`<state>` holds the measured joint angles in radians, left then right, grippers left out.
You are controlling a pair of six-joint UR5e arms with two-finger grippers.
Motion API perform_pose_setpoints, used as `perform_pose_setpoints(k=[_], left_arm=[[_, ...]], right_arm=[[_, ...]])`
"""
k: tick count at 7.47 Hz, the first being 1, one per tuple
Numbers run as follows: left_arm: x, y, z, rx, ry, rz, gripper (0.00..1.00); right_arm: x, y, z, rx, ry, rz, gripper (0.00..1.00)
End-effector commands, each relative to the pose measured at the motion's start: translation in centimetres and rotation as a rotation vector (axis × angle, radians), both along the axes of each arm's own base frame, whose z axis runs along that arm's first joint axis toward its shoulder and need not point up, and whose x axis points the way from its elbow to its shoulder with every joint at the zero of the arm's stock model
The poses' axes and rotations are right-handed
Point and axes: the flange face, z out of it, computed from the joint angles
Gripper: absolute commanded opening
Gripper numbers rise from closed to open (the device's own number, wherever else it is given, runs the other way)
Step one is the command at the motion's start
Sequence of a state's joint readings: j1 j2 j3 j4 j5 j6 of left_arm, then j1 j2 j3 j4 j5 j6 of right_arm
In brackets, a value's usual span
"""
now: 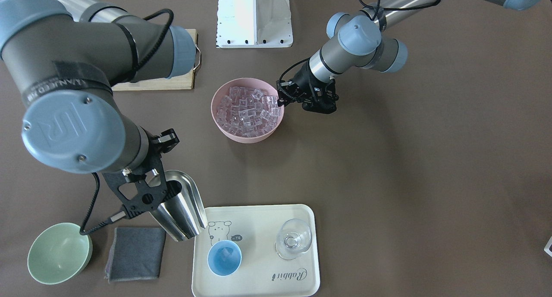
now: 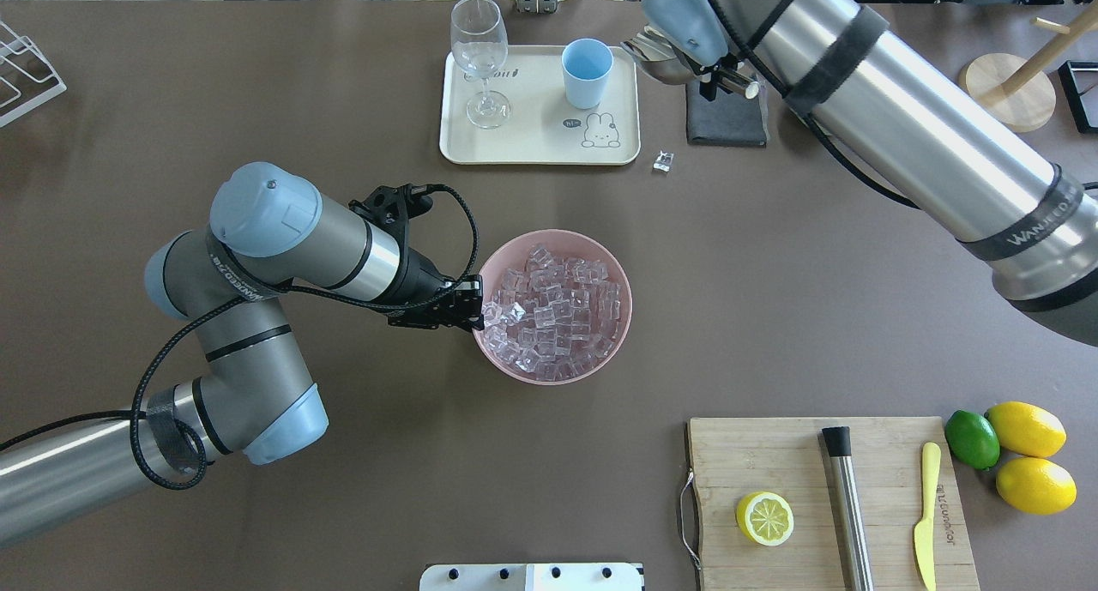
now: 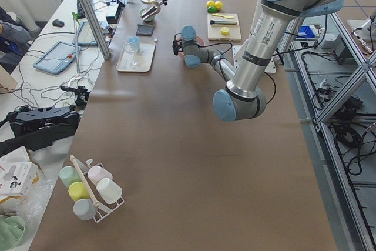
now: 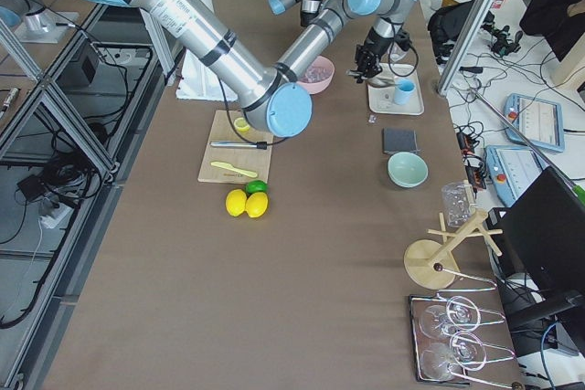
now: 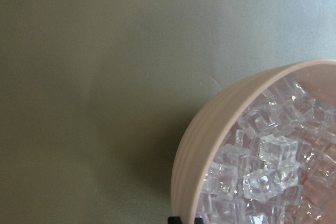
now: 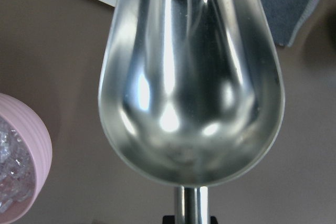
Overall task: Put ice in cup with scoop
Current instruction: 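Bring the scoop back and lower it onto the table with the right gripper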
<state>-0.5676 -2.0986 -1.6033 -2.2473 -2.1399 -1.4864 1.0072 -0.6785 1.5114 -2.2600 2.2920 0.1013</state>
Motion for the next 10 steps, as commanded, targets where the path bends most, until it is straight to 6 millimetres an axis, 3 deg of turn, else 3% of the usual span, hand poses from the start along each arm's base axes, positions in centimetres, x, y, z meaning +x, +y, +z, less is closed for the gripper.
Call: perform_pose_setpoints(k=[1, 2, 4, 5, 7, 9, 10], left_arm=[[-0.1, 0.0, 0.0, 0.001, 0.001, 0.000, 0.18], [-0.1, 0.0, 0.0, 0.001, 0.001, -0.001, 0.18], [-0.1, 0.0, 0.0, 0.002, 0.001, -0.001, 0.18], [-0.1, 0.0, 0.0, 0.002, 0.001, -0.001, 0.18], [0.2, 0.3, 0.0, 0.002, 0.001, 0.005, 0.18], [0.3, 0.4, 0.1, 0.002, -0.001, 0.007, 0.18], [0.4, 0.3, 0.2, 0.002, -0.003, 0.006, 0.18]], right_arm=[[5.1, 8.6, 6.1, -0.081, -0.001, 0.160, 0.00], [4.8, 9.6, 7.3, -0.154, 0.027, 0.237, 0.00], [6.2, 14.5, 12.9, -0.122, -0.011, 0.249, 0.00], [5.1, 16.5, 14.6, -0.142, -0.019, 0.288, 0.00], [-1.3, 20.4, 17.3, -0.160, 0.042, 0.382, 0.00], [-1.0, 22.4, 23.0, -0.142, 0.050, 0.400, 0.00], [-1.3, 22.0, 24.9, -0.136, 0.052, 0.405, 0.00]])
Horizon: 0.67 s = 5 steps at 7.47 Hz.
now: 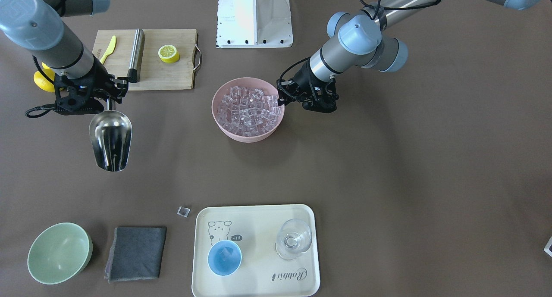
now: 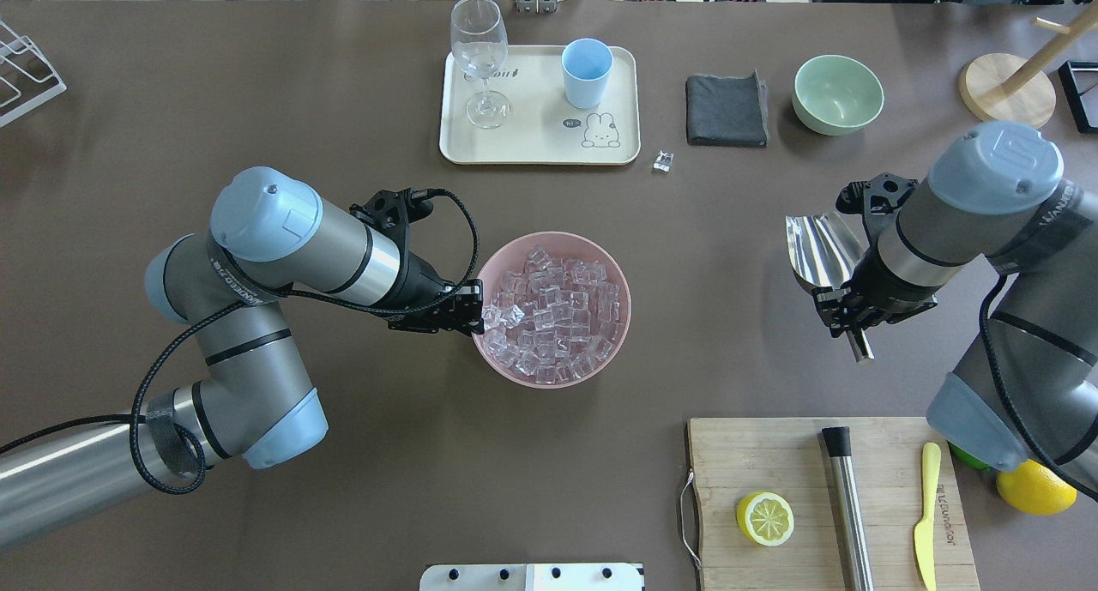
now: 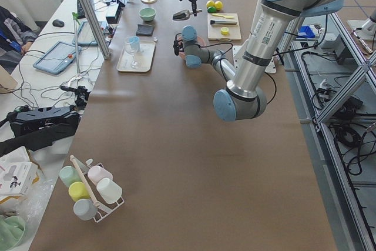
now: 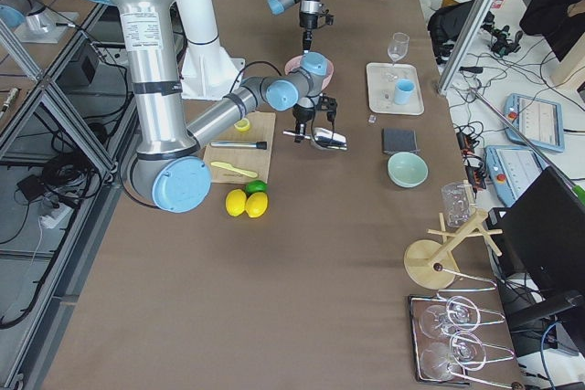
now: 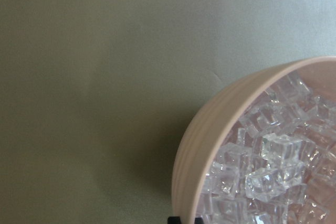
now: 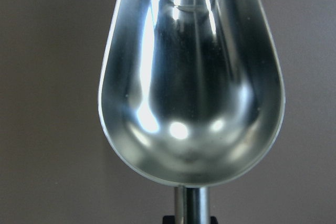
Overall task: Put ice in cup with scoop
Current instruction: 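Bring the scoop back and lower it onto the table with the right gripper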
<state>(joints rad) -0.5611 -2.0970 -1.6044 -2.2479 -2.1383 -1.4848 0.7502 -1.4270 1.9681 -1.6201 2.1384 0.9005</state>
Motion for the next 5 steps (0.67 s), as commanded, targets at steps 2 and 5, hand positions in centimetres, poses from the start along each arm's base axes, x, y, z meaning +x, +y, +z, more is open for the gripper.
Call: perform_pose_setpoints(k=[2, 5], left_arm=[[0.1, 0.0, 0.1, 0.023, -0.002, 0.007, 0.18], [0.4, 0.2, 0.0, 0.031, -0.004, -0.004, 0.18]], right_arm=[[-1.1, 0.3, 5.3, -0.003, 0.031, 0.007, 0.00], [-1.8, -0.2, 6.3, 0.011, 0.002, 0.002, 0.61]])
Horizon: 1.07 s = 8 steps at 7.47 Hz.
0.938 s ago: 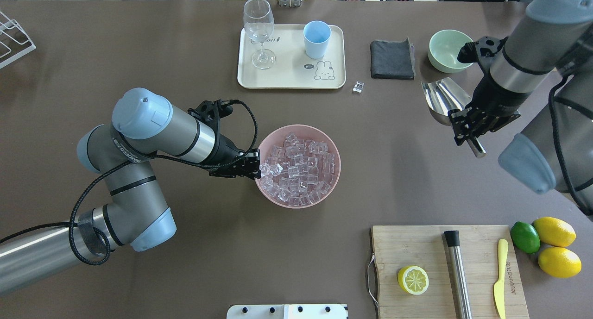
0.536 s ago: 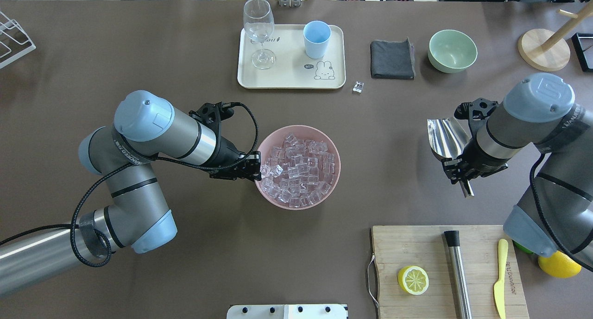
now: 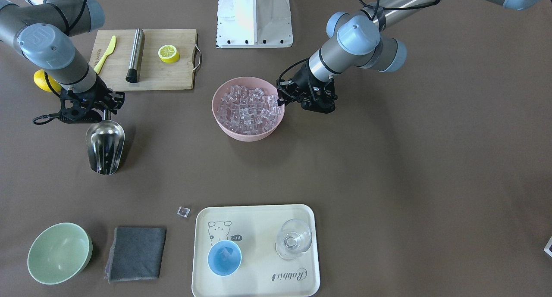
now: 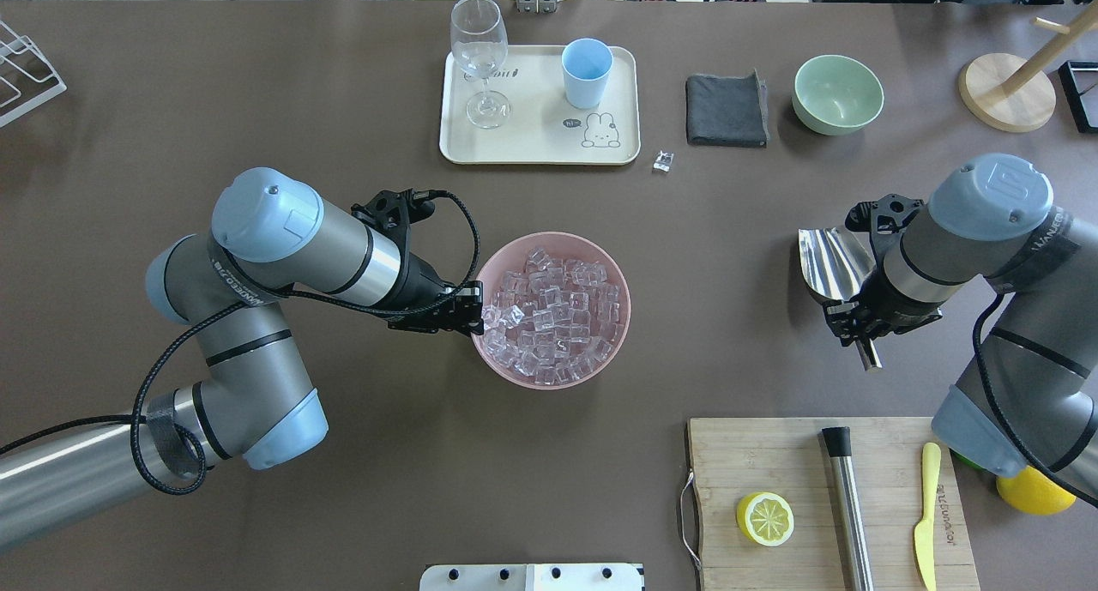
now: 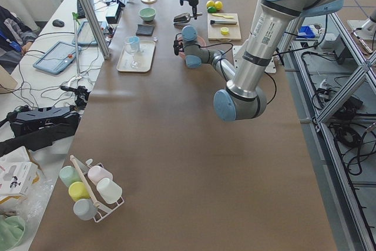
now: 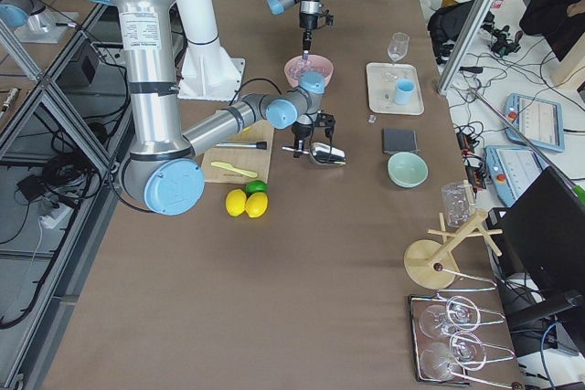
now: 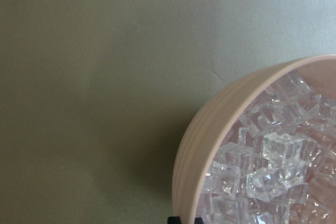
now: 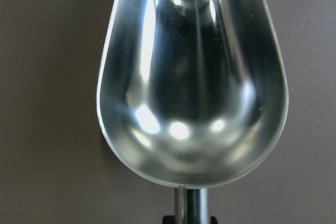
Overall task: Put ice in cup with scoop
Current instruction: 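Release the scoop and raise the right gripper away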
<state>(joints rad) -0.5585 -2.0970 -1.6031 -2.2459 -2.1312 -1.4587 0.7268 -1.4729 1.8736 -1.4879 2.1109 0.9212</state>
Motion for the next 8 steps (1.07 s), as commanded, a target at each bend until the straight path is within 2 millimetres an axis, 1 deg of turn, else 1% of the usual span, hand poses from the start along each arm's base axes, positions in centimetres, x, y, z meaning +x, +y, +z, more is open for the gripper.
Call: perform_pose_setpoints(k=[1, 3, 4, 5, 6, 7, 8], left_arm=[[0.5, 0.4, 0.0, 0.007, -0.003, -0.008, 0.18], [0.5, 0.5, 0.0, 0.007, -0.003, -0.008, 0.20], [0.5, 0.5, -0.1, 0.008, -0.002, -0.008, 0.21], [0.5, 0.5, -0.1, 0.008, -0.002, -0.008, 0.21], [0.5, 0.5, -0.1, 0.008, -0.002, -0.008, 0.25], [0.4, 0.5, -0.1, 0.004, -0.004, -0.011, 0.77], [-0.2, 0.8, -0.1, -0.008, -0.019, -0.013, 0.97]], right_arm=[[-0.9, -0.5, 1.4, 0.023, -0.034, -0.005, 0.99], [-0.8, -0.5, 1.2, 0.026, -0.042, -0.008, 1.00], [-0.7, -0.3, 0.4, 0.031, -0.057, -0.012, 1.00], [-0.2, 0.4, -1.5, 0.037, -0.094, -0.023, 1.00], [1.3, 1.8, -3.8, 0.051, -0.112, -0.024, 1.00], [4.8, 0.9, -5.9, 0.053, -0.105, 0.030, 1.00], [8.8, -1.0, -6.7, 0.046, -0.103, 0.089, 1.00]])
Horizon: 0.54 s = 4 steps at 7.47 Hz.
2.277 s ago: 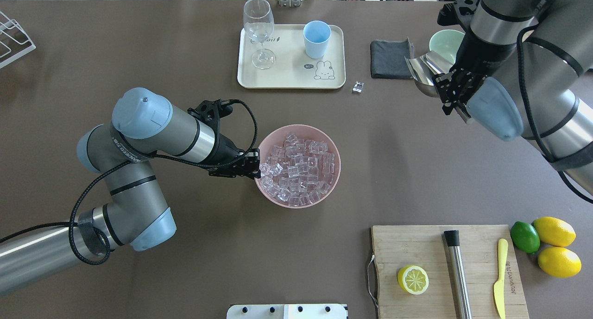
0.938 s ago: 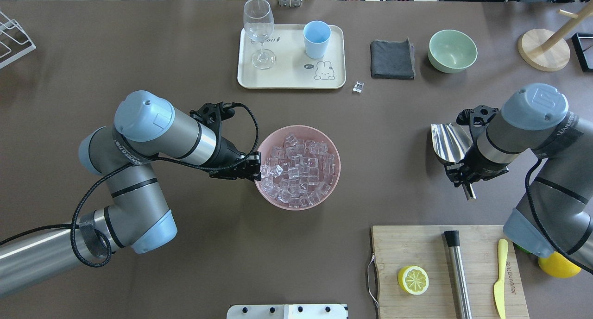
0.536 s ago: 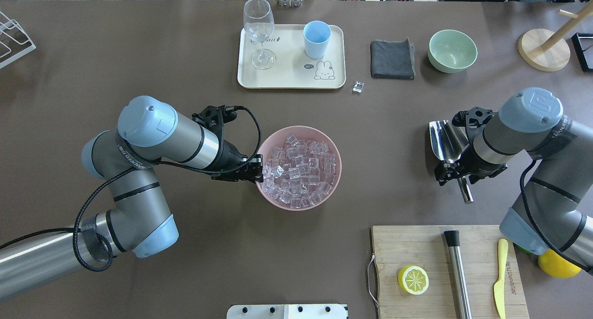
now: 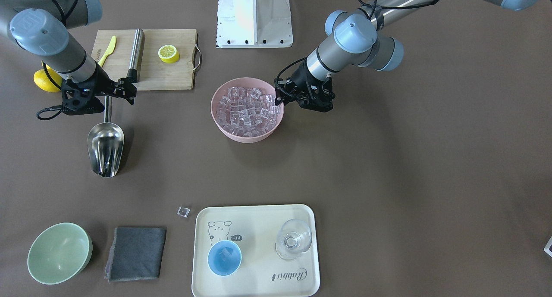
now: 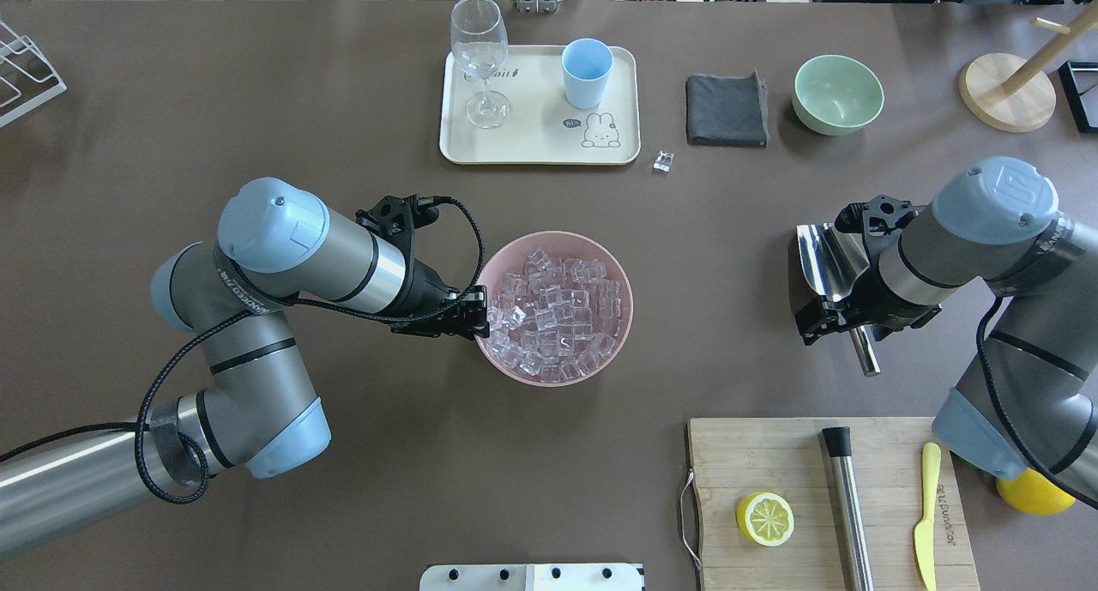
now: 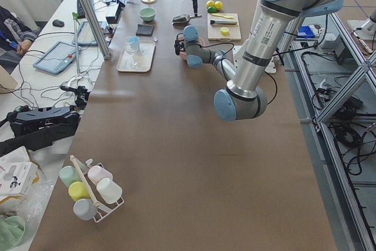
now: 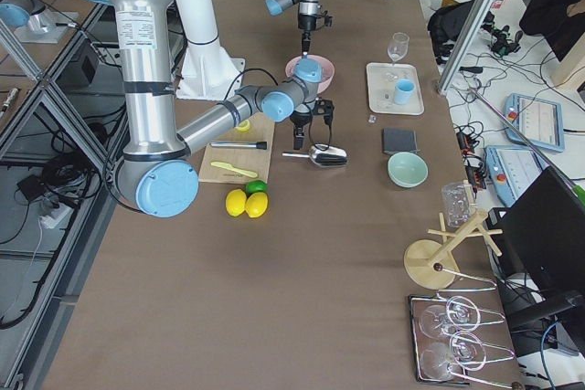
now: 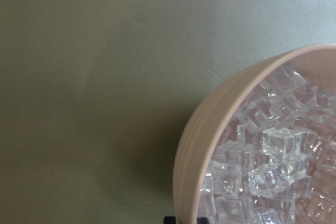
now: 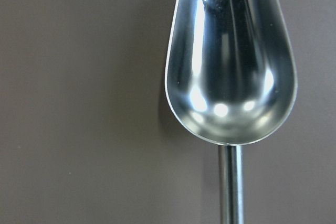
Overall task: Put ice in cup with scoop
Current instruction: 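Release the scoop and raise the right gripper away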
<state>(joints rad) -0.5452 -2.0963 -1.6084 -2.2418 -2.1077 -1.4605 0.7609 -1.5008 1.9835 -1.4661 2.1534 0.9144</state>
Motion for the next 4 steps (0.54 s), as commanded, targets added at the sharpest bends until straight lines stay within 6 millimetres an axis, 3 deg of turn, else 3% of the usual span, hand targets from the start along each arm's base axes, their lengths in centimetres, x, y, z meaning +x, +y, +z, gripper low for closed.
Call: perform_pose_setpoints(k=[1, 3, 4], left_arm=[[-1.6, 0.8, 0.1, -0.020, -0.025, -0.002, 0.97], [-5.1, 0.6, 0.8, -0.037, -0.057, -0.025, 0.97], [-7.5, 0.4, 1.8, -0.060, -0.086, -0.045, 0.97]], right_arm=[[9.4, -3.6, -1.6, 0.021, -0.004, 0.066, 1.00], [17.2, -6.2, 0.5, 0.138, 0.073, -0.045, 1.00], [22.2, -7.5, 1.9, 0.157, 0.098, -0.041, 1.00]])
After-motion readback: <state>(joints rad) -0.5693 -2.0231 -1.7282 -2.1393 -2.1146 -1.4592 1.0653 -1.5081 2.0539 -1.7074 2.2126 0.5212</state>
